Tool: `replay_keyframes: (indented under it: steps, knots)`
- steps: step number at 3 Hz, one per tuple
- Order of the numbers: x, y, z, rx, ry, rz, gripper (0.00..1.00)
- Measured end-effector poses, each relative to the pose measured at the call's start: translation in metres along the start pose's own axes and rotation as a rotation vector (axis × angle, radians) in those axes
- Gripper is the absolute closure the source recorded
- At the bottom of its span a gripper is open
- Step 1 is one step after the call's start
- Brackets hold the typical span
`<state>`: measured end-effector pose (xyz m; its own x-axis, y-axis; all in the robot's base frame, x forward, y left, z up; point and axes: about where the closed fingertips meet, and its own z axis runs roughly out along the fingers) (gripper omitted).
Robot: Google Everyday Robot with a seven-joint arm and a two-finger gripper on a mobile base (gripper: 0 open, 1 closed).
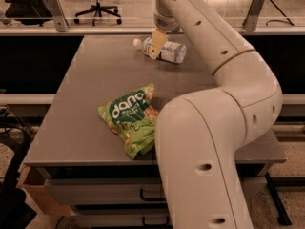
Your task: Place blue plastic bottle upright
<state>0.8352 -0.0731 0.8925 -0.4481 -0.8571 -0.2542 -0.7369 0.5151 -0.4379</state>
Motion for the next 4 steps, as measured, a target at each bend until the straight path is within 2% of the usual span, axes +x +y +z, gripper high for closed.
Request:
replay_keyframes:
  steps: [2,4]
  knots:
    - [-0.013,0.007,0.019,-0.04,-0.02,-0.023,0.0]
    - [-0.01,0.02,0.048,-0.082,0.035,-0.006,0.0]
